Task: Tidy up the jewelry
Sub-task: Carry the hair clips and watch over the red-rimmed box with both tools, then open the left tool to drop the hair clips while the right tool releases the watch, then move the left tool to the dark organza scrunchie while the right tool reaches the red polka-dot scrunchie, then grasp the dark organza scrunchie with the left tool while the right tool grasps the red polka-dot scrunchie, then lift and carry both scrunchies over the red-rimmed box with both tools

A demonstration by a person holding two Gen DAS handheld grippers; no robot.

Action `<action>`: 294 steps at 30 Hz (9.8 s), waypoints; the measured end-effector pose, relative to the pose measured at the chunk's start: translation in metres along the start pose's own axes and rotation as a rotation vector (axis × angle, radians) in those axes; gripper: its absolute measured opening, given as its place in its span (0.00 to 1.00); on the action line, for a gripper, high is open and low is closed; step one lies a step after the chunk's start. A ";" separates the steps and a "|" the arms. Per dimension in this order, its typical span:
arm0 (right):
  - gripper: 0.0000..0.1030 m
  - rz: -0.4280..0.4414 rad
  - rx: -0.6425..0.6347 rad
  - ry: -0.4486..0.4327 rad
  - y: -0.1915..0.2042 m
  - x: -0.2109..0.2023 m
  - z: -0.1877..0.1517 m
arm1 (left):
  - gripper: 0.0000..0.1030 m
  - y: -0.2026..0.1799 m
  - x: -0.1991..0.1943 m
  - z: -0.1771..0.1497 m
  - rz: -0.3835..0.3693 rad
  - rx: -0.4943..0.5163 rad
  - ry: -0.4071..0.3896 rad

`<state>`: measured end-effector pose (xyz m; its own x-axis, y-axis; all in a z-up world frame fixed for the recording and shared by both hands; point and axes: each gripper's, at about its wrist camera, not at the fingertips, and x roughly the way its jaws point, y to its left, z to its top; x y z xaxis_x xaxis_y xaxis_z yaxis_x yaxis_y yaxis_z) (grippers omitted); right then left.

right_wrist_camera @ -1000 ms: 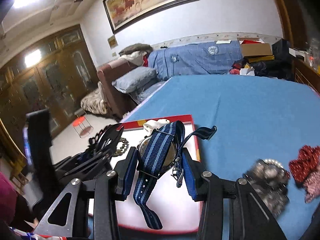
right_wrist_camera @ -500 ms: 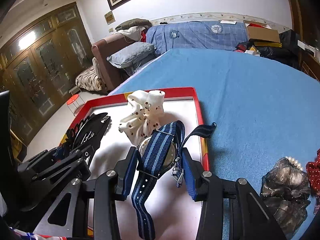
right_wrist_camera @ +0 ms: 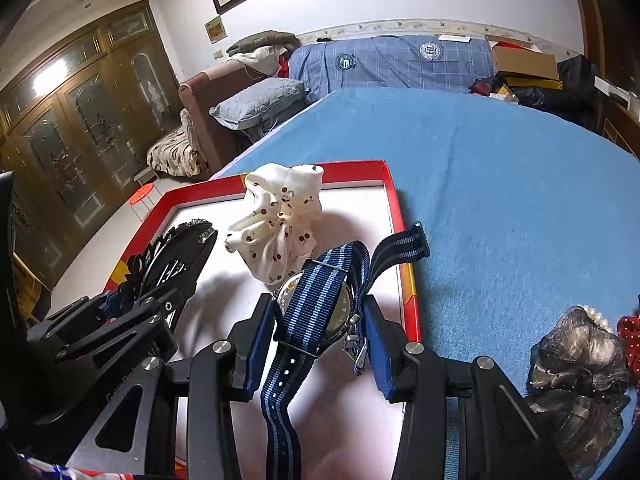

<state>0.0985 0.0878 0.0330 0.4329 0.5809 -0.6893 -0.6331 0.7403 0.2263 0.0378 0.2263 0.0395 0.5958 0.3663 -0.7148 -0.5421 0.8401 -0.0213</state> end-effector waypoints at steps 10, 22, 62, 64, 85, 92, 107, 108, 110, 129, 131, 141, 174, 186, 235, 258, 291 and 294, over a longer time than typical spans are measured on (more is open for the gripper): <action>0.47 -0.002 -0.002 0.005 0.001 0.002 -0.001 | 0.32 -0.001 0.000 -0.001 0.001 0.003 0.002; 0.47 -0.007 0.001 0.016 -0.001 0.005 -0.002 | 0.32 -0.001 0.002 -0.003 0.007 0.006 0.005; 0.49 0.052 0.081 -0.009 -0.019 -0.010 -0.005 | 0.40 0.010 0.003 -0.013 -0.008 -0.043 0.003; 0.49 0.061 0.085 -0.020 -0.019 -0.016 -0.004 | 0.40 0.011 -0.002 -0.013 -0.021 -0.052 -0.011; 0.51 0.088 0.164 -0.083 -0.047 -0.064 -0.010 | 0.41 -0.013 -0.035 -0.009 -0.071 0.027 -0.137; 0.51 0.070 0.167 -0.127 -0.067 -0.094 -0.022 | 0.41 -0.021 -0.040 -0.008 -0.074 0.059 -0.155; 0.51 -0.012 0.159 -0.225 -0.105 -0.137 -0.035 | 0.41 -0.055 -0.067 -0.015 -0.134 0.166 -0.187; 0.50 -0.026 0.164 -0.235 -0.111 -0.141 -0.036 | 0.41 -0.057 -0.070 -0.015 -0.143 0.171 -0.188; 0.50 -0.037 0.189 -0.251 -0.124 -0.149 -0.037 | 0.41 -0.065 -0.078 -0.017 -0.176 0.182 -0.179; 0.53 -0.040 0.468 -0.405 -0.214 -0.216 -0.052 | 0.69 -0.179 -0.101 -0.039 -0.541 0.383 0.032; 0.53 -0.048 0.482 -0.416 -0.218 -0.221 -0.053 | 0.77 -0.201 -0.088 -0.043 -0.539 0.413 0.082; 0.55 -0.040 0.561 -0.446 -0.236 -0.234 -0.058 | 0.39 -0.237 -0.030 -0.056 -0.470 0.388 0.180; 0.12 -0.324 0.285 -0.256 -0.213 -0.158 -0.033 | 0.23 -0.175 -0.082 -0.027 -0.454 0.305 -0.175; 0.12 -0.214 0.223 -0.328 -0.178 -0.171 -0.030 | 0.23 -0.179 -0.087 -0.034 -0.399 0.324 -0.238; 0.13 -0.239 0.229 -0.367 -0.137 -0.188 -0.071 | 0.25 -0.150 -0.127 -0.045 -0.261 0.298 -0.347; 0.13 -0.207 0.122 -0.327 -0.085 -0.172 -0.091 | 0.26 -0.102 -0.121 -0.063 -0.203 0.237 -0.349; 0.14 -0.155 0.043 -0.320 -0.041 -0.152 -0.084 | 0.27 -0.055 -0.112 -0.058 -0.144 0.127 -0.341; 0.14 -0.141 0.031 -0.323 -0.033 -0.150 -0.080 | 0.27 -0.044 -0.110 -0.056 -0.130 0.108 -0.339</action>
<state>0.0030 -0.0507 0.0732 0.6985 0.5454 -0.4632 -0.5349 0.8280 0.1682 -0.0370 0.1264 0.0796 0.8278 0.3500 -0.4384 -0.3939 0.9191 -0.0102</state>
